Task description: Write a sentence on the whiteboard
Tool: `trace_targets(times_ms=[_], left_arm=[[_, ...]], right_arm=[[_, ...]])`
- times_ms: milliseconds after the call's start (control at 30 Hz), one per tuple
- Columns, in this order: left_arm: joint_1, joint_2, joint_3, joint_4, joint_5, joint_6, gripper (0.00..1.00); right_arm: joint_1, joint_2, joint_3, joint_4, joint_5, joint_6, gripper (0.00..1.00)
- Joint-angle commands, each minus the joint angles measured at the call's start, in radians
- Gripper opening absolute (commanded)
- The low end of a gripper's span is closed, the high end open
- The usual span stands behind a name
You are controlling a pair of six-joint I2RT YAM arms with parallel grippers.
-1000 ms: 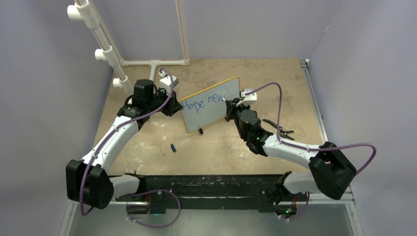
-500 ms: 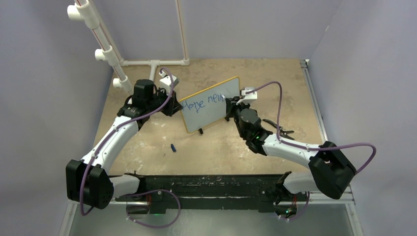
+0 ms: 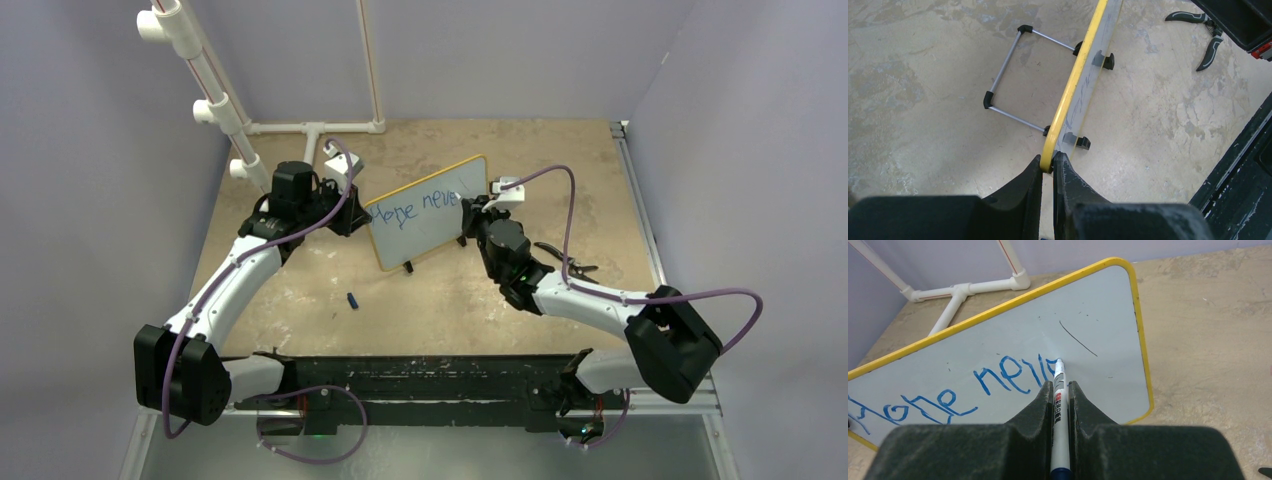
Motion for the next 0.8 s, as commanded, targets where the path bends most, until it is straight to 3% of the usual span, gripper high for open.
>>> trace_targets(times_ms=[0, 700, 767], left_arm=[[0.003, -0.015, -0.001, 0.012, -0.026, 0.031, 0.0], [0.003, -0.015, 0.005, 0.013, -0.027, 0.023, 0.0], [0.003, -0.018, 0.012, 0.008, -0.038, 0.022, 0.09]], right_arm=[[-0.009, 0.011, 0.041, 0.029, 0.031, 0.009, 0.0], [-0.011, -0.041, 0.006, -0.022, 0.007, 0.049, 0.0], [-0.01, -0.079, -0.007, -0.026, -0.006, 0.049, 0.0]])
